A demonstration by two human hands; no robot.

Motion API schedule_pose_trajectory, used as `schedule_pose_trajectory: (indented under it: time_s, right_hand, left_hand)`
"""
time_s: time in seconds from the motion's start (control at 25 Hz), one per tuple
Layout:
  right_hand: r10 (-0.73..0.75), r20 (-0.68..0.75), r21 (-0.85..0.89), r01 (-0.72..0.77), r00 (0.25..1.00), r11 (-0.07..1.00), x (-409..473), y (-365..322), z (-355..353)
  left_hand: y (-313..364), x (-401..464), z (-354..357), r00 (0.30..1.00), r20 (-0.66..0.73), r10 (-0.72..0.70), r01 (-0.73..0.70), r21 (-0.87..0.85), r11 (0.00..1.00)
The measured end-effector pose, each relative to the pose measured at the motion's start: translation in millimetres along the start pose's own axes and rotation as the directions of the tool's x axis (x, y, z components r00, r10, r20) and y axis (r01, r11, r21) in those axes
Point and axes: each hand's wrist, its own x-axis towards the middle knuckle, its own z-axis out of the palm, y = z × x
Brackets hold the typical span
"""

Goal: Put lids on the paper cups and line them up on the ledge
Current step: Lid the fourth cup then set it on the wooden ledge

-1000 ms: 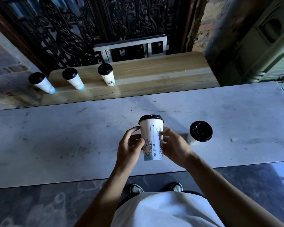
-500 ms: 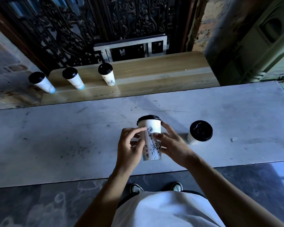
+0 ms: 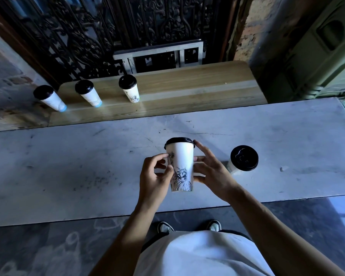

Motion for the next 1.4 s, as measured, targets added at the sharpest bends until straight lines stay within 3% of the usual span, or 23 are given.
schedule_pose_trajectory:
  time_s: [0.2,0.32,0.52,0.64,0.8,1.0,1.2,1.28,1.4]
  right_hand:
    - [0.027,-0.049,0.029,-0.025,0.998,0.999,2.1,2.1,-1.2]
    - [0.031,0.019,0.053,-0.032,0.999,0.998,1.6,-0.1,-1.6]
    - [0.027,-0.014,0.036,-0.027,1.000,0.999,3.0,2.0,-6.2]
    - [0.042,-0.022,0.081,-0.040,0.999,0.996,4.5,4.2,-9.7]
    - [0.022,-0.008,0.156,-0.020,1.000,0.988,7.1,4.9,-15.0]
    - [-0.025,-0.018,0.114,0.027,1.000,0.993,8.2,3.9,-17.5]
    - [0.005,-0.031,0.182,0.000,1.000,0.983,10.1,9.4,-17.0]
    - [0.010,0.004,0.181,-0.011,1.000,0.983,10.0,9.7,-15.9]
    - [-0.054,0.176,0.067,0.043,0.983,0.997,10.2,6.6,-15.0]
  left_hand:
    - [-5.3,1.6,-0.9,0.999,0.004,0.049,-0.049,-0.002,0.999]
    - [-6.9,2.4,-3.0,0.993,0.023,0.112,-0.113,0.039,0.993]
    - [-11.9,0.6,0.5,0.996,0.048,-0.071,0.075,-0.091,0.993]
    - [-10.9,-1.2,4.7,0.991,0.072,-0.110,0.121,-0.156,0.980]
    - [-11.7,-0.4,5.5,0.991,0.081,-0.105,0.117,-0.169,0.979]
    - [-10.0,0.4,6.7,0.991,0.087,-0.098,0.108,-0.123,0.986]
    - [-12.8,6.6,4.9,0.999,0.033,-0.015,0.016,-0.054,0.998]
    - [-13.0,9.4,3.2,0.999,0.024,0.028,-0.027,-0.023,0.999]
    - [-13.9,11.9,2.7,0.998,0.027,0.049,-0.049,-0.003,0.999]
